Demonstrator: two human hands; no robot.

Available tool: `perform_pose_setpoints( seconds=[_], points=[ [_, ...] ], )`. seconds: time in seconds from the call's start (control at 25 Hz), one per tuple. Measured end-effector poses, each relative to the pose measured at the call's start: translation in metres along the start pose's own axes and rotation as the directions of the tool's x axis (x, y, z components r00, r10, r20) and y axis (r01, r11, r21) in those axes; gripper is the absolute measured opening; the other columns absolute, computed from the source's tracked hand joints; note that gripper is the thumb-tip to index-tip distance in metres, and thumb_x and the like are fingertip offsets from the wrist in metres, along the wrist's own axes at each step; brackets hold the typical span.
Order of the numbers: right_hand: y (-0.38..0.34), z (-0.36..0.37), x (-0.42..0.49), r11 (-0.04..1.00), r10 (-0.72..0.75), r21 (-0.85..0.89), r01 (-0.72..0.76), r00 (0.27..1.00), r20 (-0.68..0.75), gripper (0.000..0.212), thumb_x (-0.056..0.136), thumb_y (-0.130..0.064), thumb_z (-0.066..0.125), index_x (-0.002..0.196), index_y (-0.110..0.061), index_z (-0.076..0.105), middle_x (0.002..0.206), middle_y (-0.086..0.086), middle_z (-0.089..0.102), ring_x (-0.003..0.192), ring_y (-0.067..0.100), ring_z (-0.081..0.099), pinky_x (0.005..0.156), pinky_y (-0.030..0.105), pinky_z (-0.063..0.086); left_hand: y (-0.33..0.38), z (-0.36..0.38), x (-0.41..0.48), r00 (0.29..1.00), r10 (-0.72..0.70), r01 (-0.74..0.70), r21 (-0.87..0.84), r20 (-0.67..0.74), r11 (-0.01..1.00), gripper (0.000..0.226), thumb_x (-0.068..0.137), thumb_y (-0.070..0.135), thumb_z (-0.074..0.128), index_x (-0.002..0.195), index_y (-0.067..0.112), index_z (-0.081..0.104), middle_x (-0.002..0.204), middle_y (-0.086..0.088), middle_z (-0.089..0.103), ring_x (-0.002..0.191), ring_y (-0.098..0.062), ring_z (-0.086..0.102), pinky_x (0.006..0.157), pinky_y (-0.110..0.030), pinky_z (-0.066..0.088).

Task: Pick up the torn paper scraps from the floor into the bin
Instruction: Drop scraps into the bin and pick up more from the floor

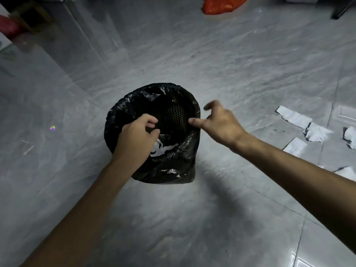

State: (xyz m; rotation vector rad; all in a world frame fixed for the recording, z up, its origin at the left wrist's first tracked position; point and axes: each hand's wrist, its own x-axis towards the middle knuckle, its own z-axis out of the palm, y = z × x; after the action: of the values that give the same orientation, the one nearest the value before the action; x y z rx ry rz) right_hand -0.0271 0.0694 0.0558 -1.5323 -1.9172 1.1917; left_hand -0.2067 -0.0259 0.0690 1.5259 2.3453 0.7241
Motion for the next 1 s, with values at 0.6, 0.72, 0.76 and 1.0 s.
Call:
perform_pose_setpoints(
  seconds=[0.6, 0.72, 0.76, 1.0],
  points=[
    [0.081, -0.100, -0.101, 0.807, 0.249, 0.531, -0.259, 0.964, 0.092, 0.012, 0.091, -0.012, 0.058, 0.100, -0.004, 0.059, 0.077, 0.014, 0.060, 0.055, 0.021, 0.055, 0.050, 0.025, 0.047, 0.149, 0.061, -0.044, 0.920, 0.340, -0.334, -0.062, 0.195, 0.940, 0.019, 0.085, 0.028, 0.064, 0.104, 0.034, 0.063, 0.089, 0.017, 0.062, 0.081, -0.012, 0.060, 0.082, -0.037, 0.053],
    [0.108, -0.135, -0.112, 0.822, 0.235, 0.516, -0.241, 0.969, 0.078, 0.024, 0.095, -0.019, 0.055, 0.107, 0.000, 0.062, 0.085, 0.009, 0.063, 0.058, 0.018, 0.060, 0.051, 0.020, 0.047, 0.191, 0.075, -0.050, 0.865, 0.467, -0.461, -0.079, 0.183, 0.884, 0.018, 0.086, 0.027, 0.064, 0.103, 0.030, 0.064, 0.088, 0.016, 0.057, 0.081, -0.011, 0.056, 0.077, -0.025, 0.043],
    [0.124, -0.150, -0.116, 0.848, 0.259, 0.469, -0.247, 0.965, 0.040, 0.022, 0.094, -0.017, 0.055, 0.106, 0.000, 0.064, 0.084, 0.008, 0.064, 0.057, 0.016, 0.059, 0.049, 0.019, 0.045, 0.204, 0.082, -0.052, 0.842, 0.500, -0.488, -0.106, 0.203, 0.866, 0.018, 0.086, 0.026, 0.064, 0.104, 0.028, 0.064, 0.092, 0.014, 0.059, 0.080, -0.010, 0.054, 0.076, -0.021, 0.040],
    [0.258, -0.234, -0.146, 0.879, 0.359, -0.344, -0.330, 0.933, 0.024, 0.010, 0.085, -0.010, 0.065, 0.094, -0.013, 0.069, 0.081, 0.002, 0.071, 0.067, 0.021, 0.067, 0.051, 0.013, 0.043, 0.269, 0.148, -0.052, 0.626, 0.496, -0.570, -0.081, 0.601, 0.818, 0.030, 0.082, 0.033, 0.065, 0.112, 0.026, 0.062, 0.110, 0.007, 0.063, 0.091, -0.014, 0.058, 0.080, -0.029, 0.045]
  ],
)
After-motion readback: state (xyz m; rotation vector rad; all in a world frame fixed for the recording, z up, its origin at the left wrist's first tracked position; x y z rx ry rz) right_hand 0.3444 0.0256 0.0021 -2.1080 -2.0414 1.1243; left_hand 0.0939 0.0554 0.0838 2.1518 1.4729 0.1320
